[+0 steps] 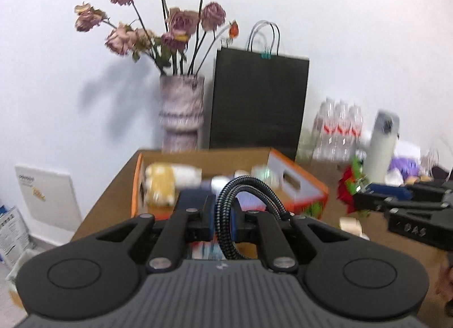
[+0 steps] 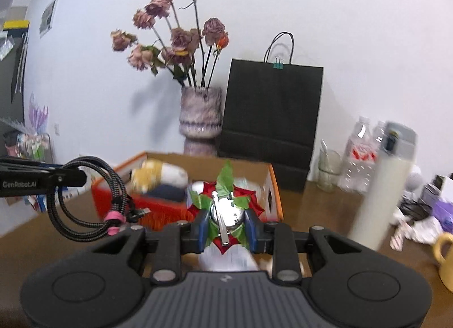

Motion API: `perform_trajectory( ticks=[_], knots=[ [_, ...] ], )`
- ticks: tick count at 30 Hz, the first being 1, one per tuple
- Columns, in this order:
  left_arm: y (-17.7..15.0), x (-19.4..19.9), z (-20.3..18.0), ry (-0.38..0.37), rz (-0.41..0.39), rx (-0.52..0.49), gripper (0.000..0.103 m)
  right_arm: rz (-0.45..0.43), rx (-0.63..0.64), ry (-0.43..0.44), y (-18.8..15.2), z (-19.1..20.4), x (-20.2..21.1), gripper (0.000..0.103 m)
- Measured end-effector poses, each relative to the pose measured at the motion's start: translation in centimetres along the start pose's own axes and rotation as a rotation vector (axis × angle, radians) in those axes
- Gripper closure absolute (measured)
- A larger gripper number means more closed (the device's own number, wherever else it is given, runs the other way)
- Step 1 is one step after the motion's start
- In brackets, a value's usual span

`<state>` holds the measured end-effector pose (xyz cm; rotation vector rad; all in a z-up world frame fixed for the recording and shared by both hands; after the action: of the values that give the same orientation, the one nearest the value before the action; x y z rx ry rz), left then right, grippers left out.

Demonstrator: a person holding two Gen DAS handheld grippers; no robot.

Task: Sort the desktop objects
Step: 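Lift the cable with the left tool while the right carries the bow toward the box, then release the cable into the box with the left tool while the right releases the bow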

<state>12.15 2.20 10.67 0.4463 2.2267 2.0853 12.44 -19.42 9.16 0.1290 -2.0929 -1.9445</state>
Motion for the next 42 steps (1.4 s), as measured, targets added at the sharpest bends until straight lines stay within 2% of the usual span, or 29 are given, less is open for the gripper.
perform_trajectory(
  ticks=[5,7,9,13,15,17,18,19,20,21,22,24,26,29,35,36,38,39,40,42],
  knots=[
    [3.1,-7.2,0.7,-0.013,0.011,-0.006,0.093,0.043,-0.057,0.057,2.5,-1.2,-7.0,0.077],
    [3.5,-11.2,1.0,-0.005,0.052,-0.027,0.093,0.085,-0.093,0.091,2.7,-1.7,-10.4,0.077],
    [3.2,-15.3,1.3,-0.009,0.114,0.010,0.092,0.128,-0.112,0.097,2.5,-2.2,-13.6,0.077],
    [1.6,-22.5,0.8,0.002,0.208,0.011,0.092,0.186,-0.128,0.031,1.9,-3.8,-18.3,0.077],
    [0.0,-25.7,1.0,0.006,0.281,0.070,0.091,0.204,-0.135,0.022,1.5,-4.2,-19.8,0.077],
    [-2.0,-28.3,1.7,0.019,0.351,0.117,0.085,0.221,-0.132,0.028,1.0,-4.2,-20.7,0.077],
    [-3.0,-29.0,2.4,0.070,0.393,0.109,0.074,0.232,-0.121,0.033,0.8,-4.2,-21.2,0.077],
    [-3.5,-29.3,3.0,0.097,0.419,0.092,0.074,0.241,-0.107,0.037,0.7,-4.1,-21.6,0.077],
    [-3.5,-29.0,3.2,0.063,0.406,0.109,0.072,0.245,-0.092,0.040,0.5,-4.1,-21.8,0.077],
    [-3.3,-28.5,3.6,0.035,0.385,0.135,0.065,0.246,-0.077,0.042,0.5,-4.0,-22.0,0.077],
    [-2.9,-28.0,3.9,0.029,0.371,0.147,0.054,0.249,-0.070,0.044,0.5,-4.2,-22.4,0.077],
    [-1.8,-27.0,4.8,0.048,0.346,0.143,0.044,0.270,-0.086,0.051,0.7,-4.5,-23.7,0.077],
    [-0.1,-25.5,6.2,0.048,0.298,0.161,0.043,0.294,-0.102,0.090,1.0,-3.9,-24.8,0.077],
    [1.9,-23.6,7.9,0.056,0.253,0.198,0.040,0.370,-0.083,0.193,0.8,-1.1,-26.9,0.076],
    [3.4,-21.0,8.3,0.080,0.222,0.120,0.032,0.563,-0.069,0.252,-2.1,3.0,-30.4,0.074],
    [3.3,-20.6,8.2,0.081,0.225,0.110,0.031,0.590,-0.056,0.229,-2.7,3.2,-30.6,0.067],
    [3.3,-20.0,8.3,0.087,0.234,0.097,0.031,0.566,-0.040,0.151,-2.5,2.7,-30.4,0.061],
    [3.4,-19.6,8.3,0.087,0.235,0.091,0.031,0.544,-0.055,0.146,-2.0,2.5,-30.1,0.053],
    [3.5,-19.2,8.3,0.085,0.236,0.088,0.030,0.529,-0.082,0.147,-1.4,2.2,-29.6,0.040],
    [3.7,-18.8,8.2,0.079,0.243,0.088,0.028,0.502,-0.140,0.146,-0.3,1.6,-28.5,0.032]
  ],
)
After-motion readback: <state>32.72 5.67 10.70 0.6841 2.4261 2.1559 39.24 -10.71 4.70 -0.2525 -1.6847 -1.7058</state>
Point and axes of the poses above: each gripper's, at about its wrist camera, not at the fingertips, and x roughly against the way its jaws point, z to its left, y to its top, the point moved 7 cm from there along -x, roughly the way its jaws point, and after that the axes turned 13 degrees about -z, right-handed, at the moved point
